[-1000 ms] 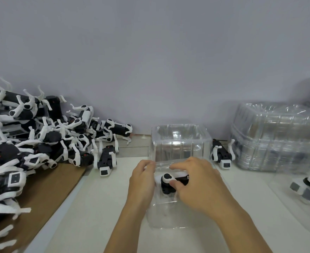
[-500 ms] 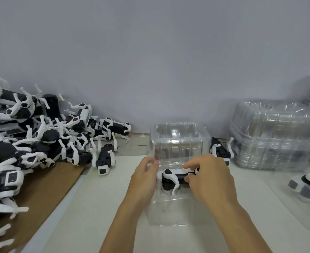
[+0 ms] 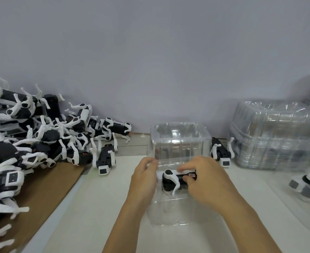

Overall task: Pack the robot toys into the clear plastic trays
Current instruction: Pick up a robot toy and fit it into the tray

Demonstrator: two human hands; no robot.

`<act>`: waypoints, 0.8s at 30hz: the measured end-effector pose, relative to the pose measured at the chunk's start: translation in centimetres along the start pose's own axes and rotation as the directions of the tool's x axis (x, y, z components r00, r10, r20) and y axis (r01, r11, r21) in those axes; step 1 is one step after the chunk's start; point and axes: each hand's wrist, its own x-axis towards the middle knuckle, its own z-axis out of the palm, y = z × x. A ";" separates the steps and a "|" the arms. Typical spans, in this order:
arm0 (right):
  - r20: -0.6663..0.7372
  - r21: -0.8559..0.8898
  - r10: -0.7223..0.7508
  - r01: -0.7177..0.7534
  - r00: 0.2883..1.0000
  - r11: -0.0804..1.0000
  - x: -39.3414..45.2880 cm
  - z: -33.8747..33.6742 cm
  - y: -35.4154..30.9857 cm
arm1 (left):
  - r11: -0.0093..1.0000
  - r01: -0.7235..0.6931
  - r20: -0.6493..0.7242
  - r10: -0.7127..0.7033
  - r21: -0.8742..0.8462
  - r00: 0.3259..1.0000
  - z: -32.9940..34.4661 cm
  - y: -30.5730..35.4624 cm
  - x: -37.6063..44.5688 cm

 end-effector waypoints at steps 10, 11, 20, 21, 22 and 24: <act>0.117 0.136 0.156 -0.171 0.981 0.976 -0.5 -4.5 0.0 | 1.000 0.006 -0.010 -0.006 -0.002 1.000 -0.1 -0.2 0.2; 0.160 0.085 0.165 -0.180 0.973 0.980 -0.5 -4.3 0.0 | 1.000 0.006 -0.013 -0.006 0.001 1.000 -0.1 -0.2 0.2; 0.280 0.057 0.144 -0.166 0.949 0.985 -0.5 -3.4 -0.3 | 1.000 -0.004 -0.026 0.004 -0.009 1.000 -0.1 -0.3 0.2; 0.287 0.081 0.135 -0.164 0.949 0.983 -0.4 -3.4 -0.2 | 1.000 -0.005 -0.029 0.004 -0.009 1.000 -0.1 -0.3 0.3; 0.287 0.096 0.128 -0.161 0.949 0.982 -0.4 -3.5 -0.1 | 1.000 -0.005 -0.029 0.005 -0.008 1.000 -0.1 -0.3 0.3; 0.288 0.105 0.123 -0.159 0.950 0.982 -0.4 -3.4 0.0 | 1.000 -0.004 -0.029 0.004 -0.009 1.000 -0.1 -0.3 0.3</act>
